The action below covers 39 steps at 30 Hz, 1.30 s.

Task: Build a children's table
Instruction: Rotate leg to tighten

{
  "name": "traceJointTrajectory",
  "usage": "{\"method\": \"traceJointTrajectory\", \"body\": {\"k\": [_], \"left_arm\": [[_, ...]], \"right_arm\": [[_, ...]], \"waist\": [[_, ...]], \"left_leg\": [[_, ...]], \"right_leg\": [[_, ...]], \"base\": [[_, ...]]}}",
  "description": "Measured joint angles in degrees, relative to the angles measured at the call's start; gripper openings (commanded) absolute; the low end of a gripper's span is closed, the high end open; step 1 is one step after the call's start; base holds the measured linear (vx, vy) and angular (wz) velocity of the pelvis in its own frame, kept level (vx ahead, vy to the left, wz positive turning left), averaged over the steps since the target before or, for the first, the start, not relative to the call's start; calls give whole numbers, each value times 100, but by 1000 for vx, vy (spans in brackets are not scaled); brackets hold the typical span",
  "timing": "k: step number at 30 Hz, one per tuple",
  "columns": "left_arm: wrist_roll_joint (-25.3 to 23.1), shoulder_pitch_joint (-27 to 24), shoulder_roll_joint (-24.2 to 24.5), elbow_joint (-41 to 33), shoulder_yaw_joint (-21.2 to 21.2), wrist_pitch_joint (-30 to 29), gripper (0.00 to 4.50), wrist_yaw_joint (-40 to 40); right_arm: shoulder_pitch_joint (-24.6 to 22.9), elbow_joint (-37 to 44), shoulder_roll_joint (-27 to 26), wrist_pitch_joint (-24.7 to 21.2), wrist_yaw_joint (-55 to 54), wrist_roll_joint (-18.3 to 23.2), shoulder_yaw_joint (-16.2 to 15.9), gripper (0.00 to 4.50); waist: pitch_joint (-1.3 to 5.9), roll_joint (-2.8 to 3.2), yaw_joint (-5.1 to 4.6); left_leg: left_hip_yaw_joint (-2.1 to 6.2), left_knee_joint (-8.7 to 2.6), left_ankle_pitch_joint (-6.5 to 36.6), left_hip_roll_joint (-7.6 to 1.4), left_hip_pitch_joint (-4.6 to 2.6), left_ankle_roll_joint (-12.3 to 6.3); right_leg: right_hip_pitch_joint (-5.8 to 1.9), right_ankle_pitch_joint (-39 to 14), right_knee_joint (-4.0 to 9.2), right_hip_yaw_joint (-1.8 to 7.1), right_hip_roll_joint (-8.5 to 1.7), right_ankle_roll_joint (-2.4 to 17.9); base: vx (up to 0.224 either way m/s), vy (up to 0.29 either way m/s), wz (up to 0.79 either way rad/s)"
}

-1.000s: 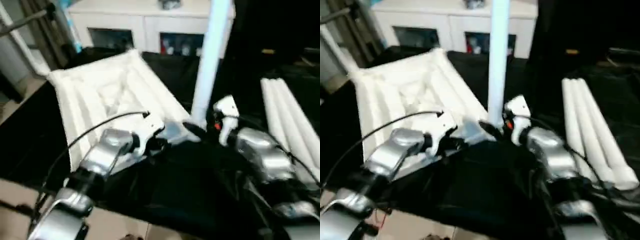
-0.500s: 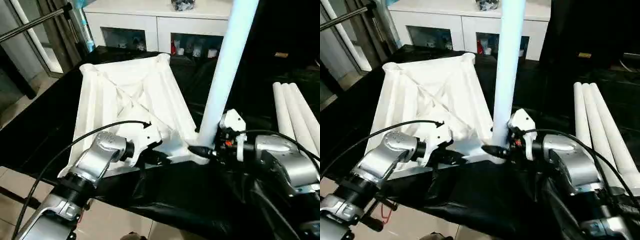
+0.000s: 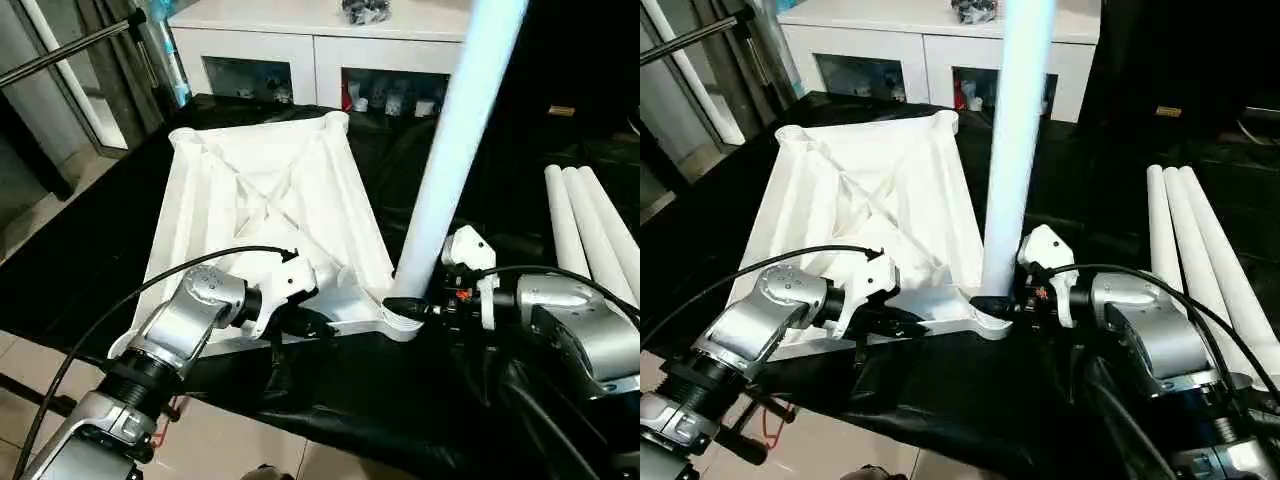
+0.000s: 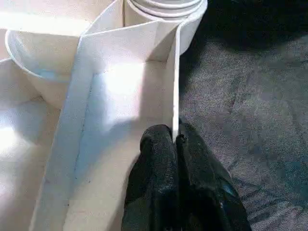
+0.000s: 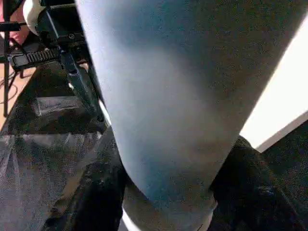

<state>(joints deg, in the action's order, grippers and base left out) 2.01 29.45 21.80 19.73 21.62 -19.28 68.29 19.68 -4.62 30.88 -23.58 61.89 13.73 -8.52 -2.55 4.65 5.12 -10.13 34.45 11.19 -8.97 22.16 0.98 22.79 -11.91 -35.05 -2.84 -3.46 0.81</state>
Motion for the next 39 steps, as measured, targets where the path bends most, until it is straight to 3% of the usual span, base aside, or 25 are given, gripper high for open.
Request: {"method": "traceJointTrajectory", "body": {"k": [6,8,10,13,20,21,22,23,26,28,33,39], "left_arm": [[-8,12,-234,142,-67,-135,0,-301],[-15,54,-369,274,-105,-214,0,-495],[-83,270,-718,683,-241,-352,0,-1000],[-177,499,-1083,1018,-303,-480,0,-1583],[-355,774,-1505,1500,-433,-509,0,-2439],[-373,774,-1513,1500,-440,-508,0,-2445],[-393,774,-1524,1500,-445,-504,0,-2450],[-398,774,-1524,1500,-445,-490,0,-2449],[-400,761,-1464,1499,-436,-398,0,-2407],[-396,714,-1386,1462,-428,-275,0,-2282],[-388,510,-1145,1105,-385,-160,0,-1909],[-222,307,-716,732,-287,163,0,-1048]], "right_arm": [[-192,-18,-329,11,-509,1,205,204],[-195,-161,-532,28,-842,-40,302,204],[-69,-611,-1099,135,-1677,-180,605,204],[195,-1051,-1471,178,-2537,-327,765,204],[714,-1703,-2172,184,-3856,-669,988,203],[734,-1726,-2187,184,-3887,-682,989,203],[743,-1741,-2192,184,-3896,-684,996,259],[756,-1757,-2212,184,-3895,-683,1025,273],[820,-1802,-2337,185,-3881,-579,1091,276],[812,-1809,-2333,277,-3772,-589,1073,305],[688,-1595,-1981,332,-3085,-591,845,305],[379,-1025,-1193,227,-1794,-430,521,305]], "waist": [[14,16,-21],[12,16,-51],[9,9,-171],[7,13,-298],[7,21,-500],[10,25,-509],[12,26,-511],[14,23,-516],[15,28,-536],[15,30,-558],[13,32,-555],[19,56,-378]], "left_leg": [[1,9,14,-1,-38,25],[1,6,11,-1,-92,31],[1,6,9,-1,-141,37],[3,2,8,2,-152,38],[28,-13,9,3,-192,37],[38,-18,9,3,-185,37],[42,-18,9,3,-182,37],[42,-17,9,3,-182,37],[39,-16,9,4,-177,37],[38,-19,9,3,-174,38],[38,-53,12,2,-160,43],[41,-78,0,-16,-69,23]], "right_leg": [[-38,7,-3,1,0,4],[-85,8,6,3,0,4],[-127,-12,7,3,0,-30],[-139,-18,26,1,-5,-40],[-190,-19,82,-30,-4,-41],[-192,-19,100,-42,-4,-41],[-193,-18,109,-49,-5,-41],[-194,-18,109,-48,-6,-40],[-190,-12,109,-47,-9,-30],[-183,5,107,-48,-9,-4],[-163,26,104,-58,-8,26],[-72,25,96,-89,-6,24]], "base": [[0,0,0],[0,0,0],[0,0,0],[0,0,0],[0,0,0],[0,0,0],[0,0,0],[0,0,0],[0,0,0],[0,0,0],[0,0,0],[11,-6,1]]}}
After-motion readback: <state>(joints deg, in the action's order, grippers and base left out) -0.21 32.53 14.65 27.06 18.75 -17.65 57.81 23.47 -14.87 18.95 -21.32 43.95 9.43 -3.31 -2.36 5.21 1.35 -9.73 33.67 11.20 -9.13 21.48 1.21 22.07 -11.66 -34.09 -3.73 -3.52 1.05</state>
